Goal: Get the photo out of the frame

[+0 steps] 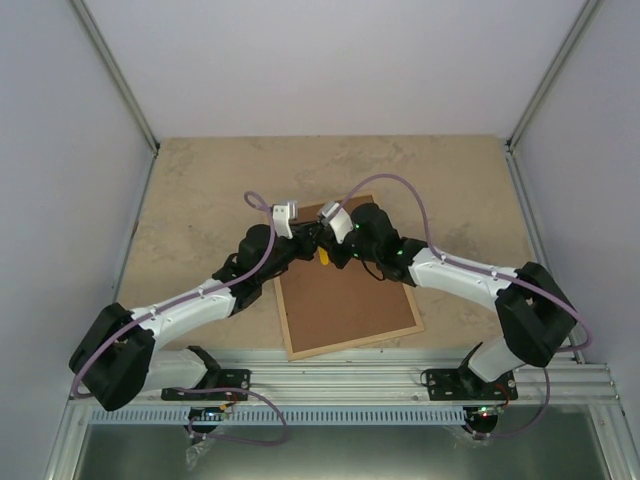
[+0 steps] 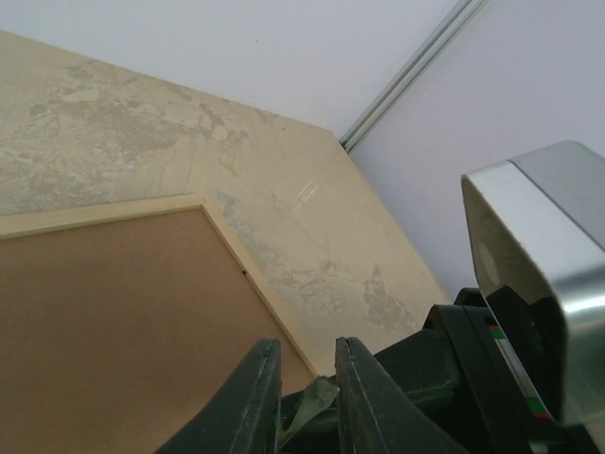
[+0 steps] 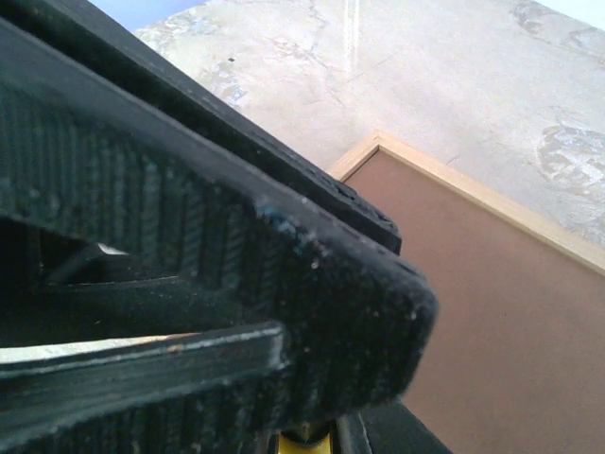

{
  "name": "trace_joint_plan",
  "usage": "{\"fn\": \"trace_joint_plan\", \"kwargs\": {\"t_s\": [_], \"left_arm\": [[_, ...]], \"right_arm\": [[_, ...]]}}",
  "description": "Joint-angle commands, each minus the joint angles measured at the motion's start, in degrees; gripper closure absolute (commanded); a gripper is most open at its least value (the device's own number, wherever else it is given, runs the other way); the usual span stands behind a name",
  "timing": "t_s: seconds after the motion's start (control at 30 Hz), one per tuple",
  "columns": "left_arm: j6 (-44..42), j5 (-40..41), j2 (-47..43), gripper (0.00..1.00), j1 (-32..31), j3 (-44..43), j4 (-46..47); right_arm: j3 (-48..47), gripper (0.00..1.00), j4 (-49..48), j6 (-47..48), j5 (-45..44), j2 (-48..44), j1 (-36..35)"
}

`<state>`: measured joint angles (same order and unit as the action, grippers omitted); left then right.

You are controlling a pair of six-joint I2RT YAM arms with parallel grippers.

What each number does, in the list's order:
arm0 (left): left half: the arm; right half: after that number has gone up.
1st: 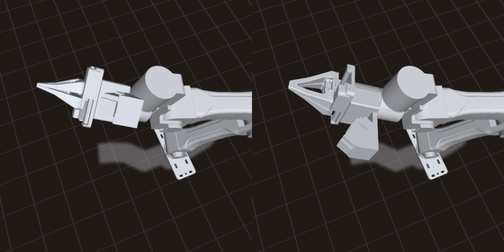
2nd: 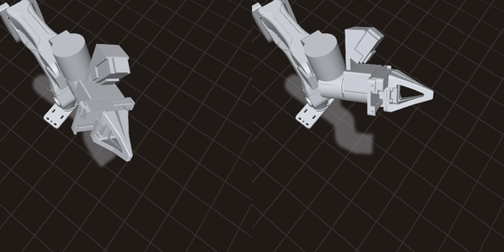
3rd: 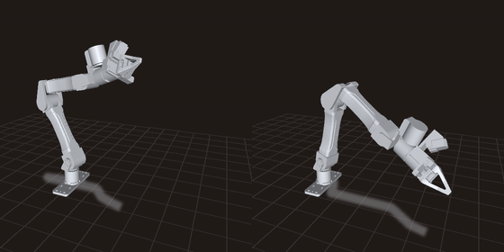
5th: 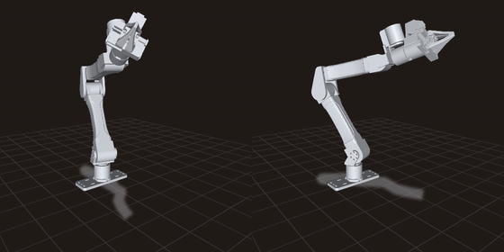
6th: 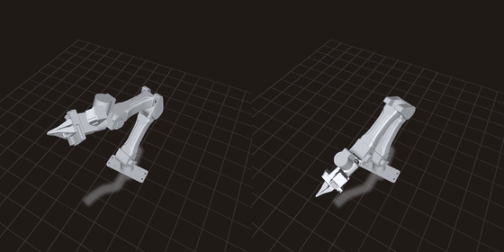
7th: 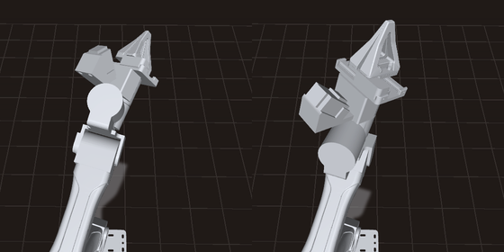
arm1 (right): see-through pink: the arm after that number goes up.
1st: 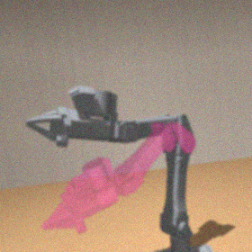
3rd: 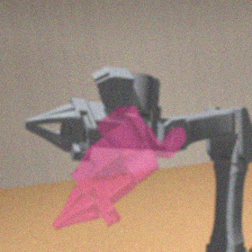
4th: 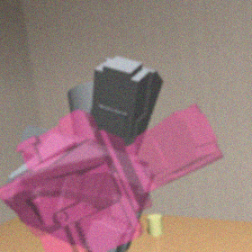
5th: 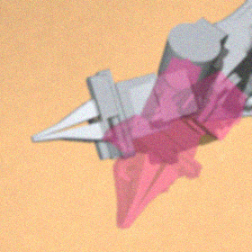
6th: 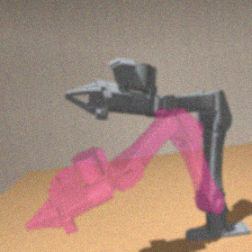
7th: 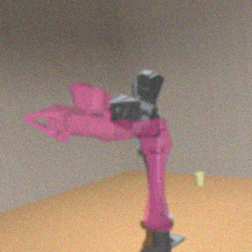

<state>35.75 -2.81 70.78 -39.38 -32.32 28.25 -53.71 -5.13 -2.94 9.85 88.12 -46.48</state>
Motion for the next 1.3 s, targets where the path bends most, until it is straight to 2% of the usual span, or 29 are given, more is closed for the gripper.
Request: {"fn": "trace_joint_plan", "kwargs": {"t_s": [0.0,0.13,0.33,0.47,0.53,0.6,0.77,1.0,1.27], "left_arm": [[0.13,1.42,0.98,0.85,0.18,-1.65,0.05],[0.16,0.27,1.75,0.99,0.18,-1.69,0.51],[0.17,0.55,0.62,1.00,0.18,-0.71,1.64],[0.31,0.52,-0.98,1.00,1.22,0.92,3.31],[1.08,-0.55,-1.97,1.00,2.48,3.17,5.77],[1.44,-1.84,-3.24,1.00,3.77,5.19,8.53],[1.20,-4.71,-7.72,1.00,6.17,9.55,13.67],[1.25,-8.45,-14.16,1.00,8.17,16.21,23.58],[2.34,-14.04,-14.98,1.00,8.24,20.98,38.49]], "right_arm": [[-2.26,0.99,-1.57,1.09,0.87,1.14,-0.56],[-2.19,0.99,-2.14,1.18,0.65,1.47,-0.55],[-2.02,0.97,-2.96,1.65,0.89,1.81,-0.56],[-1.63,0.84,-2.20,2.51,2.24,1.72,-0.18],[-1.27,0.71,-1.83,2.59,4.27,1.48,0.49],[-0.74,0.63,-1.70,2.59,6.64,0.97,1.46],[2.16,0.53,-4.00,2.21,16.13,-1.74,4.41],[6.77,0.50,-8.15,2.58,25.25,-4.79,6.75],[8.20,0.52,-11.49,4.75,33.52,-5.60,6.75]]}}
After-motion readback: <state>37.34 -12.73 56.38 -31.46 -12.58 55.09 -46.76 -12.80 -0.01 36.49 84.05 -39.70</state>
